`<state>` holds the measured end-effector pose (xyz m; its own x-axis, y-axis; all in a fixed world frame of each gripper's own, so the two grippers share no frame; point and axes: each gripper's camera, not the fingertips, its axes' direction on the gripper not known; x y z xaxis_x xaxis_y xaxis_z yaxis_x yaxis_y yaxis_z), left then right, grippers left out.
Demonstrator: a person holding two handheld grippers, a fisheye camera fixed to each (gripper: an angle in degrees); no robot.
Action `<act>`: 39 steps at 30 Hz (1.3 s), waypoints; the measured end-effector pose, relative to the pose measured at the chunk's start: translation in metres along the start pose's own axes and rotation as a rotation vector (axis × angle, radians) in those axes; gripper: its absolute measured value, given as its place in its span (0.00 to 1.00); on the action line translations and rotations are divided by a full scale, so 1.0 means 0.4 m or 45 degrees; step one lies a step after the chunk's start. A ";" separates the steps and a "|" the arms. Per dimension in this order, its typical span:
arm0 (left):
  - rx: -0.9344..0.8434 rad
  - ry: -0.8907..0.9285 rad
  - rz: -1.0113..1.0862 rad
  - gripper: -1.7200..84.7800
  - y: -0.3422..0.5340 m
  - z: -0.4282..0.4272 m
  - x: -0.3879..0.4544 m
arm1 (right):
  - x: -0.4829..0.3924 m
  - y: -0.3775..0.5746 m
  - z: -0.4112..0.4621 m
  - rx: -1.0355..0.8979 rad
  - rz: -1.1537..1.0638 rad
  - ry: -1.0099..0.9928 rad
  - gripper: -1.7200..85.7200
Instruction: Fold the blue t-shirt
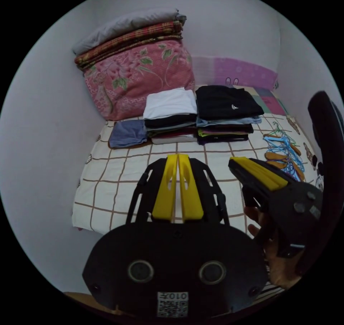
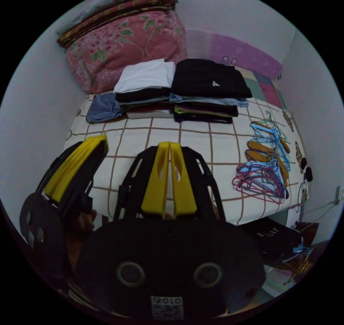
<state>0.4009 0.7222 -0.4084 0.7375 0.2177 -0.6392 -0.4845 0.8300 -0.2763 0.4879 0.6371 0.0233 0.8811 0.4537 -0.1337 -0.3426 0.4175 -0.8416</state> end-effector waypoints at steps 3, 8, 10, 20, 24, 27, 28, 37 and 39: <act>-0.001 0.039 0.000 0.02 -0.007 0.003 -0.011 | 0.002 -0.003 0.009 0.002 0.029 0.006 0.03; -0.015 0.073 0.028 0.02 -0.018 0.009 -0.021 | -0.001 -0.009 0.014 0.009 0.033 0.015 0.03; -0.067 0.032 0.050 0.02 -0.020 0.022 -0.017 | -0.003 -0.014 0.017 -0.002 0.038 0.014 0.03; -0.142 0.054 0.048 0.02 -0.037 0.050 -0.047 | -0.029 -0.023 0.018 0.010 0.026 0.028 0.03; -0.159 0.070 0.020 0.02 -0.043 0.055 -0.065 | -0.045 -0.023 0.018 0.014 0.011 0.026 0.03; -0.157 0.068 0.024 0.02 -0.048 0.056 -0.074 | -0.058 -0.022 0.018 0.013 -0.002 0.023 0.03; -0.158 0.082 0.028 0.02 -0.050 0.056 -0.077 | -0.063 -0.022 0.019 0.013 -0.005 0.027 0.03; -0.180 0.183 -0.014 0.02 -0.061 0.035 -0.102 | -0.098 -0.015 0.012 0.035 -0.019 0.082 0.03; -0.171 0.203 -0.019 0.02 -0.063 0.027 -0.107 | -0.105 -0.012 0.010 0.044 -0.032 0.100 0.03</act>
<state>0.3867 0.6977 -0.3665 0.6666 0.1133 -0.7368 -0.5404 0.7542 -0.3729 0.4513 0.6192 0.0350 0.9120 0.3800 -0.1547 -0.3299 0.4552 -0.8270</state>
